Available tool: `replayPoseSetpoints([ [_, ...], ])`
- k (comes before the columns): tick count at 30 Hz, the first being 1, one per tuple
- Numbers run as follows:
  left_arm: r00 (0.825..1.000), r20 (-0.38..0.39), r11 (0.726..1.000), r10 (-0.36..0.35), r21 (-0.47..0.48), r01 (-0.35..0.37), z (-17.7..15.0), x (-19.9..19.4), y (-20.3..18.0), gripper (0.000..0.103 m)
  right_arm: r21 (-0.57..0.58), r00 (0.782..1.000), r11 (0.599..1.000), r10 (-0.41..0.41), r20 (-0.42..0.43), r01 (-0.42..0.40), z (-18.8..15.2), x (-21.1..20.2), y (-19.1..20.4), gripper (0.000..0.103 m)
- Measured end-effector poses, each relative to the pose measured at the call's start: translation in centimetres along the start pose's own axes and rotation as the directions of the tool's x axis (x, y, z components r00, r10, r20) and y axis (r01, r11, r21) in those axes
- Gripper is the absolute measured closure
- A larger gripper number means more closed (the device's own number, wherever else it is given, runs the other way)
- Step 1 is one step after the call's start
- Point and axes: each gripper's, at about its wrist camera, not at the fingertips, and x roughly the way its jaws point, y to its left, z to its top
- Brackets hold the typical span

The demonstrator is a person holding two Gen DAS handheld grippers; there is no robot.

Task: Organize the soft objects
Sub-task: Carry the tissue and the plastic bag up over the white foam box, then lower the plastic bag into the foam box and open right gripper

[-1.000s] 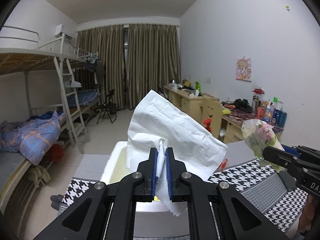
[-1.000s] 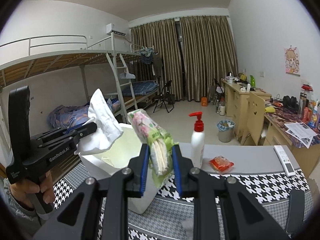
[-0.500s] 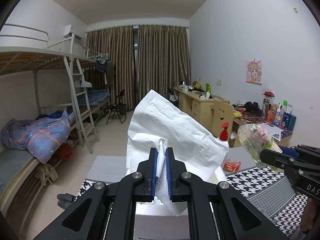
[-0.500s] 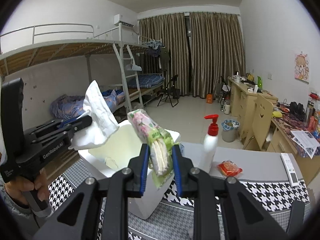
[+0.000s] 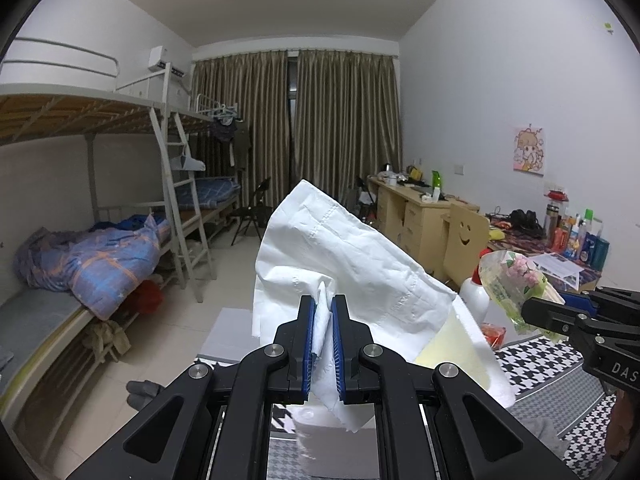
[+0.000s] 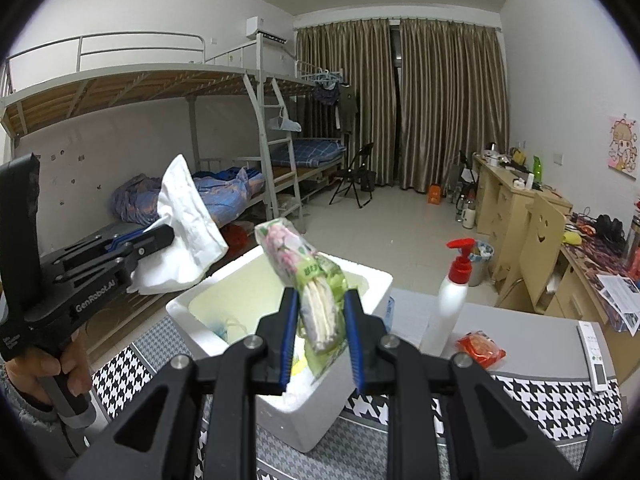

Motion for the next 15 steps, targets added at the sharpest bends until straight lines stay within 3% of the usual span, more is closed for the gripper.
replayPoseSetpoints([
  [15, 0.999, -0.011, 0.999, 0.045, -0.016, -0.045, -0.5, -0.1, 1.8, 0.094, -0.001, 0.999, 0.999, 0.034, -0.041, -0.034, 0.5, 3.0, 1.2, 0.076],
])
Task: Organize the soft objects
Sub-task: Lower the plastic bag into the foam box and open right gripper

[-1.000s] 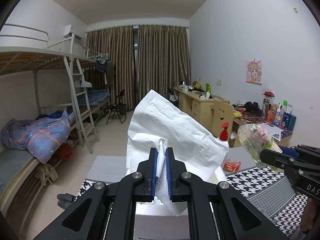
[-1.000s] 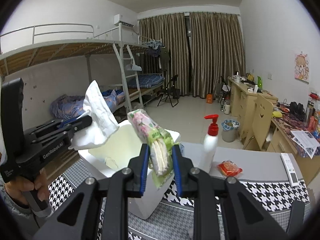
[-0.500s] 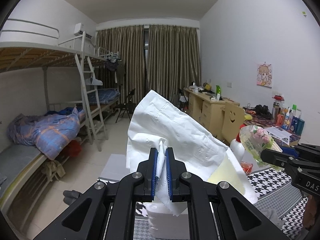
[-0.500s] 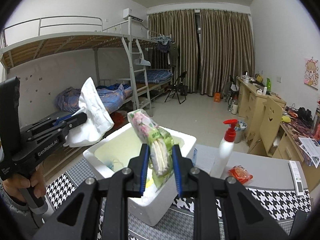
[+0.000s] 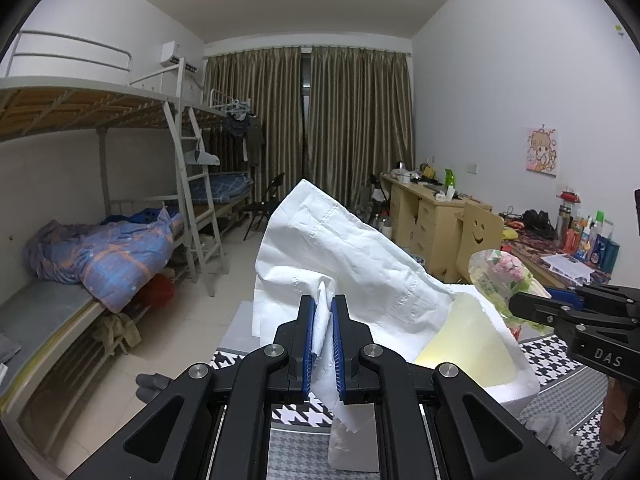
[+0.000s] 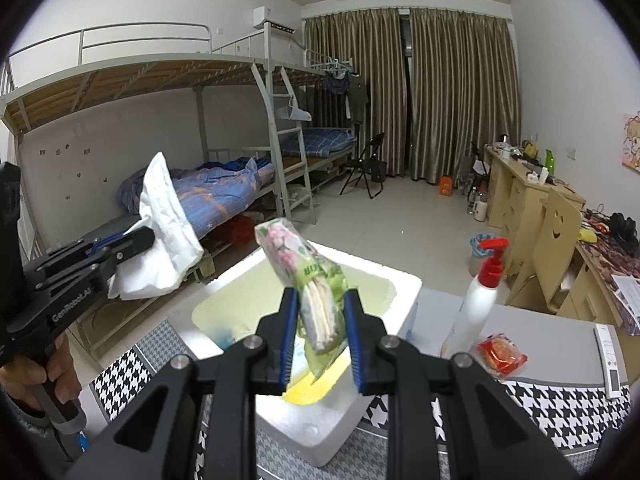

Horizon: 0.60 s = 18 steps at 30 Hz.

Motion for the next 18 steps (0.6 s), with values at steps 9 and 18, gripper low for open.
replayPoseSetpoints([
  [9, 0.999, 0.007, 0.999, 0.034, -0.019, -0.034, -0.3, -0.3, 0.9, 0.094, -0.005, 0.999, 1.000, 0.011, -0.035, -0.011, 0.1, 1.6, -0.1, 0.076],
  [18, 0.999, -0.004, 0.998, 0.049, -0.034, -0.049, -0.6, -0.1, 1.7, 0.094, -0.008, 0.998, 1.000, 0.016, -0.060, -0.016, 0.3, 3.0, 0.2, 0.076],
])
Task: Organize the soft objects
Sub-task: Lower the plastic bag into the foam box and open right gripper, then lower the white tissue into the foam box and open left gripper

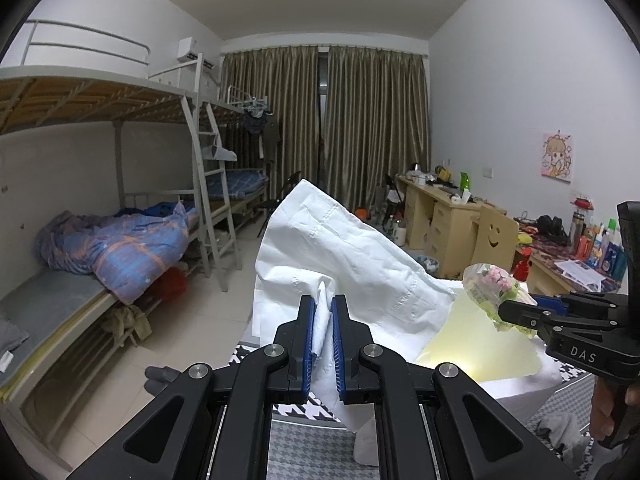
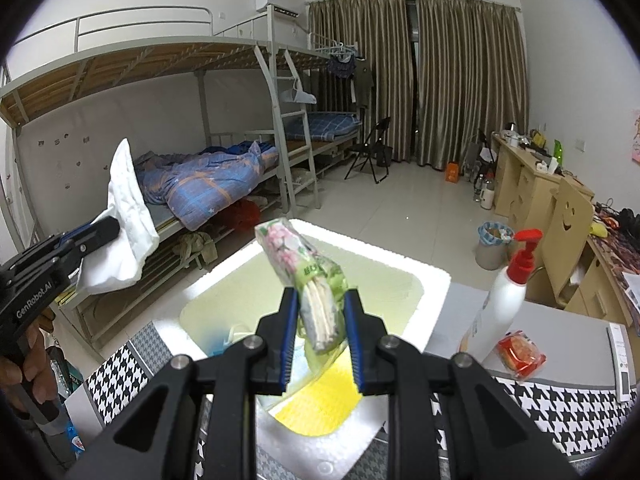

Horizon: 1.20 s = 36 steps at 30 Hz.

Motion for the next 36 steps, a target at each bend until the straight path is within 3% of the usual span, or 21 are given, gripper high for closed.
replayPoseSetpoints([
  [6, 1.000, -0.002, 1.000, 0.004, -0.006, -0.004, -0.1, 0.0, 0.5, 0.094, 0.009, 1.000, 1.000, 0.013, -0.020, -0.012, 0.2, 0.6, -0.2, 0.076],
  [9, 1.000, -0.001, 1.000, 0.006, -0.006, -0.006, -0.1, -0.1, 0.5, 0.094, 0.007, 0.999, 1.000, 0.009, -0.035, -0.009, 0.2, 0.9, -0.2, 0.064],
  [11, 1.000, 0.002, 1.000, 0.004, -0.008, -0.004, 0.0, -0.1, 0.5, 0.094, -0.011, 1.000, 1.000, -0.002, -0.030, 0.002, 0.2, 0.9, 0.0, 0.042],
  [13, 1.000, 0.005, 1.000, 0.005, -0.007, -0.005, 0.0, -0.1, 0.6, 0.094, -0.015, 1.000, 1.000, -0.003, -0.012, 0.002, 0.2, 0.5, 0.0, 0.037],
  [24, 1.000, 0.003, 1.000, -0.024, 0.013, 0.024, 0.4, -0.2, -0.1, 0.094, -0.015, 1.000, 1.000, -0.009, 0.022, 0.009, 0.4, -1.5, -0.3, 0.032],
  [36, 0.994, -0.004, 0.993, -0.108, 0.052, 0.109, 1.2, 0.2, -2.8, 0.094, 0.018, 0.993, 0.998, -0.061, 0.098, 0.059, -0.3, -4.9, -2.0, 0.012],
])
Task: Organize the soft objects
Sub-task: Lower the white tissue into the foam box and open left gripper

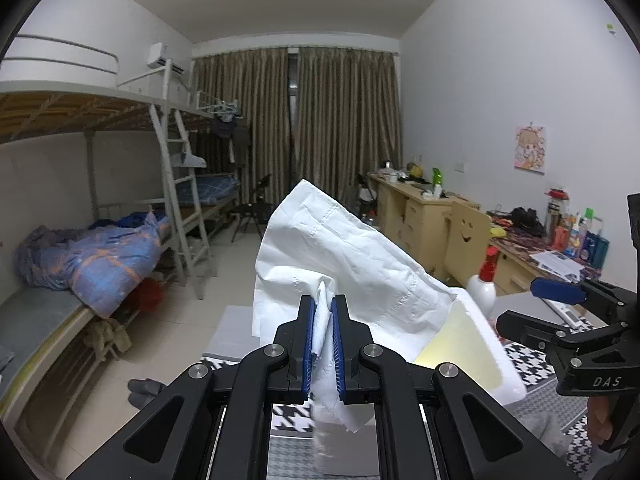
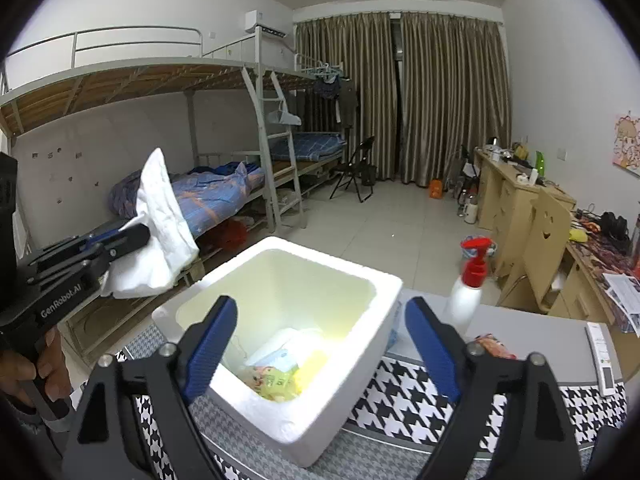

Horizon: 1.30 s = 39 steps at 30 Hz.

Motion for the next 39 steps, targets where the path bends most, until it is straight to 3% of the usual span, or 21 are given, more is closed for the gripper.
replayPoseSetpoints([
  [22, 0.994, -0.063, 0.995, -0.085, 0.045, 0.087, 0.1, 3.4, -3.7, 0.094, 0.026, 0.996, 0.996, -0.085, 0.032, 0.084, -2.3, -3.1, -2.2, 0.010],
  [39, 0.988, -0.123, 0.993, -0.091, 0.058, 0.098, -0.3, 5.5, -5.1, 0.094, 0.077, 0.995, 0.993, -0.094, 0.031, 0.091, -3.8, -4.2, -4.3, 0.010],
])
